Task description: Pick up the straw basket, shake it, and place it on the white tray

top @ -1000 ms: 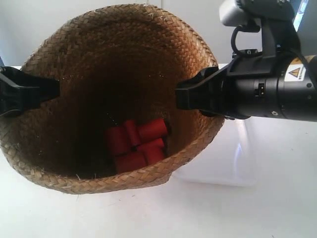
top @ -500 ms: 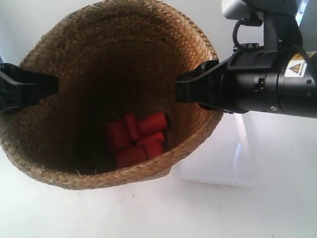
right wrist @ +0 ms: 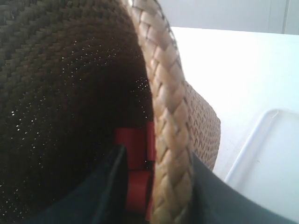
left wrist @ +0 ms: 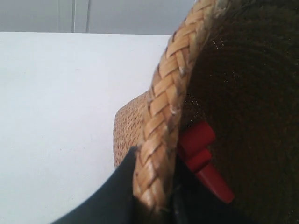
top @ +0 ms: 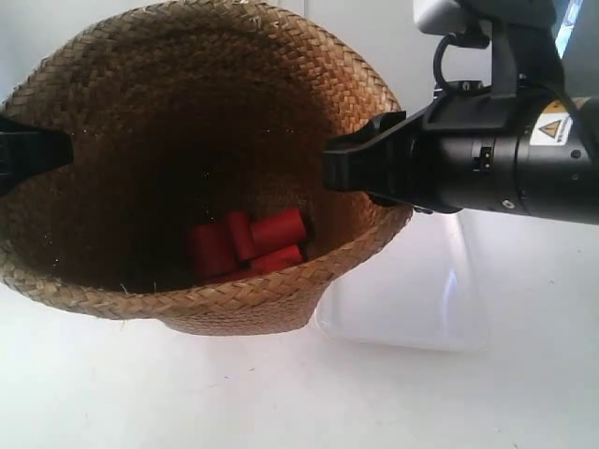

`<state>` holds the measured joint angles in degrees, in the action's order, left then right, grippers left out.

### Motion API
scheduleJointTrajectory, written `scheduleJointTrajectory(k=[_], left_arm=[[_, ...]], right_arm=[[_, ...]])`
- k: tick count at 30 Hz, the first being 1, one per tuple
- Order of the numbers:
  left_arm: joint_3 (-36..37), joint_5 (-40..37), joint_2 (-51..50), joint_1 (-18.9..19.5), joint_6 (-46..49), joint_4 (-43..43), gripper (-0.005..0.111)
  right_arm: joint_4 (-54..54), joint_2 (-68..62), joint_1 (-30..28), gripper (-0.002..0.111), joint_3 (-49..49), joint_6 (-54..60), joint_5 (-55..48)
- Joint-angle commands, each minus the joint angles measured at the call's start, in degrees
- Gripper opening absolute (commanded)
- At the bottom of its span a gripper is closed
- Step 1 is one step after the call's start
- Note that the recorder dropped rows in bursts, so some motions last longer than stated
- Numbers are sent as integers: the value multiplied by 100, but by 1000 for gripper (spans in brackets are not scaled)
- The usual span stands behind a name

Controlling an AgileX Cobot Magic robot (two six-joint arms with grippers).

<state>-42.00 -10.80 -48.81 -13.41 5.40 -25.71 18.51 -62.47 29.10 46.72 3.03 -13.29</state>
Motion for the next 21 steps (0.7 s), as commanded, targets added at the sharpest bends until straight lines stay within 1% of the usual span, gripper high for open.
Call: scheduleJointTrajectory(k=[1, 11, 13, 15, 19, 21], left_arm=[[2, 77, 84, 78, 277, 269, 0], [2, 77, 84, 78, 277, 269, 0], [2, 77, 84, 78, 277, 269, 0], [2, 77, 84, 78, 277, 269, 0], [2, 77, 84, 78, 277, 269, 0], [2, 77, 84, 78, 277, 269, 0]], right_arm=[[-162, 72, -36, 0, 10, 96, 220], [-24, -133, -36, 0, 10, 96, 241], [-45, -246, -36, 0, 10, 135, 453], [-58, -338, -36, 0, 10, 330, 872], [-45, -433, -36, 0, 10, 357, 1665], [-43, -512, -36, 0, 10, 256, 1721]])
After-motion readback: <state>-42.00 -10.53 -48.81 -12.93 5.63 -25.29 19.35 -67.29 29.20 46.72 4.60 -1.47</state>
